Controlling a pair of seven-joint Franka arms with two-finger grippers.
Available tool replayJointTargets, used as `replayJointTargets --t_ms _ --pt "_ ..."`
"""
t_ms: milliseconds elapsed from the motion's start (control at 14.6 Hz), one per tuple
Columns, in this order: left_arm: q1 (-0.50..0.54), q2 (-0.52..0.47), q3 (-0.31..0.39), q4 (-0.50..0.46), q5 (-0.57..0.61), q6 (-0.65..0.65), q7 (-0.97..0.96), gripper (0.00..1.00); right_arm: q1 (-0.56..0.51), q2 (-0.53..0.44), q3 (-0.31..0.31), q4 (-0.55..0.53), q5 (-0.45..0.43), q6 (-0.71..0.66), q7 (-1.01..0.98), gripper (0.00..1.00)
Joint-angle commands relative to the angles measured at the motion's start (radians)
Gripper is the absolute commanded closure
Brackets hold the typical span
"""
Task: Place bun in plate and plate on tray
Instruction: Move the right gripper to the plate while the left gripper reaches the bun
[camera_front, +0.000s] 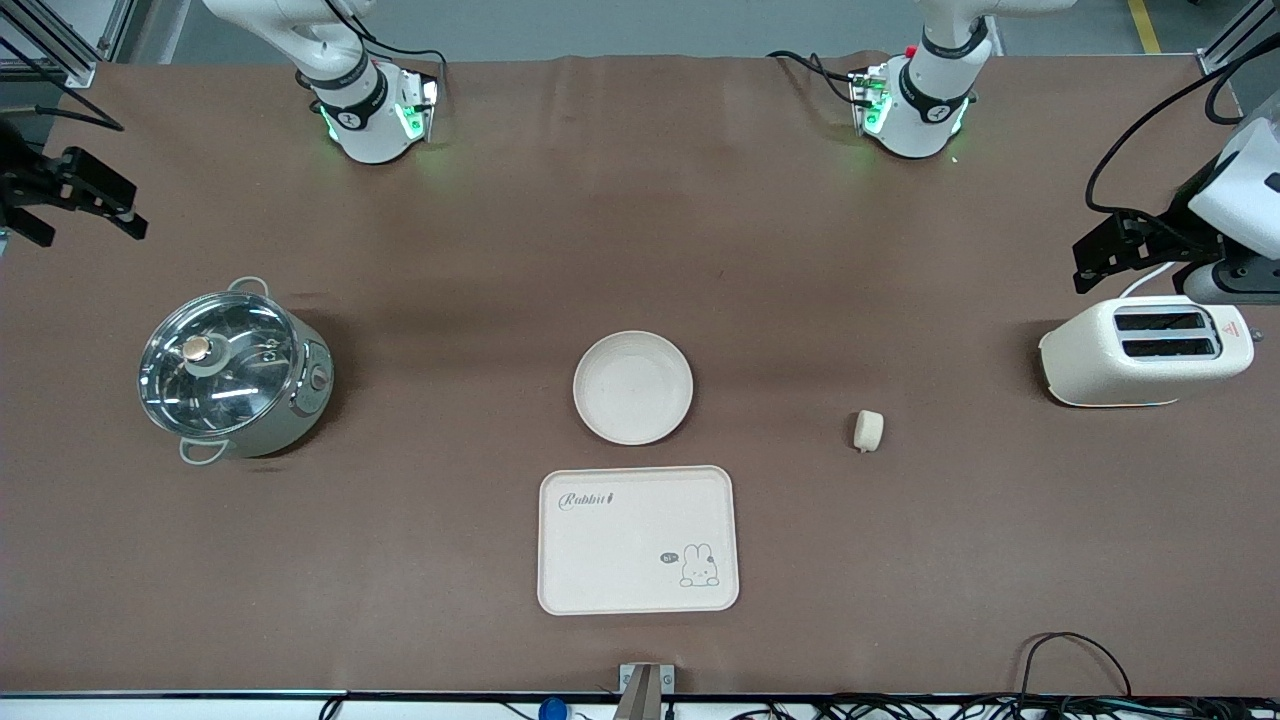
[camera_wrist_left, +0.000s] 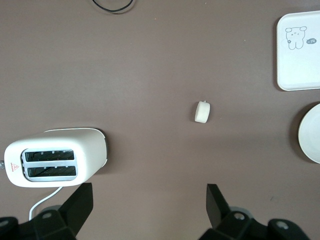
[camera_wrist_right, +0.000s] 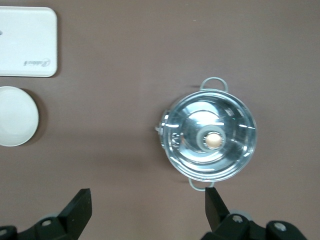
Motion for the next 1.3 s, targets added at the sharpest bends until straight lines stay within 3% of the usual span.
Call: replayJointTargets --t_ms 0,342,548,753,1233 --pt "-0.003 0.004 0.002 0.021 -0.009 -0.002 0.001 0.0 0.042 0.01 -0.002 -0.043 0.02 0.046 0.005 0.0" --pt "0.0 0.012 0.002 0.016 -0.007 -0.005 0.012 0.0 0.157 0.085 -0.002 -0.094 0.028 0.158 0.17 0.0" --pt "-0.01 0.022 -0.001 -0.04 -0.011 -0.025 -0.008 0.0 0.251 0.179 -0.002 -0.092 0.084 0.252 0.27 0.0" --pt "-0.013 0.103 -0.033 -0.058 -0.031 0.045 -0.031 0.0 0.329 0.281 -0.002 -0.092 0.109 0.377 0.367 0.0" --pt "-0.006 0.182 -0.042 -0.079 -0.026 0.116 -0.039 0.0 0.469 0.514 -0.002 -0.094 0.213 0.62 0.415 0.0"
